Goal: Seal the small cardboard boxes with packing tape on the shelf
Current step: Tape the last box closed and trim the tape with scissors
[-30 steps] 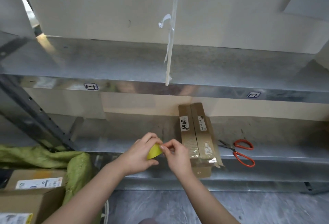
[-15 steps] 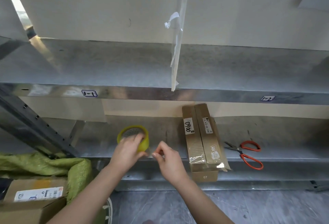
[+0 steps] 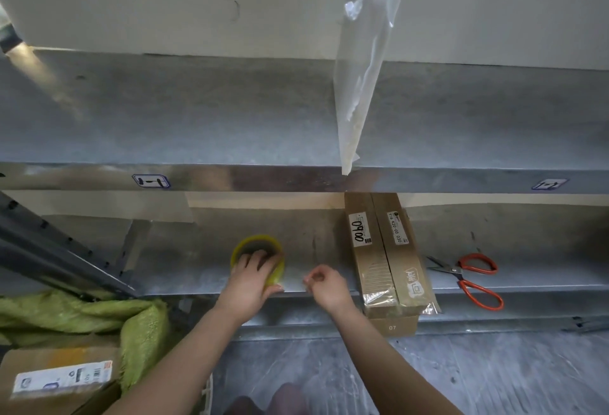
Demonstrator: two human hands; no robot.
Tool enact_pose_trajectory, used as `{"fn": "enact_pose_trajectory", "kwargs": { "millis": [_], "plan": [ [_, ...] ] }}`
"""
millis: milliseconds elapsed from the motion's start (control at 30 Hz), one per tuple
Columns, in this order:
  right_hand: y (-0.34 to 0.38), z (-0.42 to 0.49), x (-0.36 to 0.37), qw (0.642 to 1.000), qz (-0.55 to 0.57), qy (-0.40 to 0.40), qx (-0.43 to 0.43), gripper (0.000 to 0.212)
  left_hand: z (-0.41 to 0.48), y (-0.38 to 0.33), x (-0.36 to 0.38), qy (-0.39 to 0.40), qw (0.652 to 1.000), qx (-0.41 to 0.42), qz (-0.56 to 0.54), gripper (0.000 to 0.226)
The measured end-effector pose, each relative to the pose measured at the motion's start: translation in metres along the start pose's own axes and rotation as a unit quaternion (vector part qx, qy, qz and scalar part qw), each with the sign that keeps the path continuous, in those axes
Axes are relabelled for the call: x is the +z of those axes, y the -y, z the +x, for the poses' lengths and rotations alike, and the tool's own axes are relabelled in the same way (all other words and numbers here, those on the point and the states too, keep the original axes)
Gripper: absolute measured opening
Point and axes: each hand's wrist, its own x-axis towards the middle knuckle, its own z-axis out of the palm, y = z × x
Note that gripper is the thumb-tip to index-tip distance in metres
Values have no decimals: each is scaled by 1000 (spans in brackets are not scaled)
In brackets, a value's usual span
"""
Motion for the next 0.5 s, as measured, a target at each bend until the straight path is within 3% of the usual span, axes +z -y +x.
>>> {"fn": "enact_pose_trajectory", "kwargs": {
  "millis": [167, 333, 500],
  "plan": [
    [-7, 2, 3, 998, 52, 11, 34, 22, 11, 14, 9, 38, 999, 13, 24, 70],
    [-11, 16, 1, 989, -128, -72, -10, 6, 15, 15, 10, 38, 999, 6, -10, 72],
    [-17, 30, 5, 977, -190, -101, -12, 25, 19, 17, -2, 71, 995, 6, -72, 72]
  ]
}}
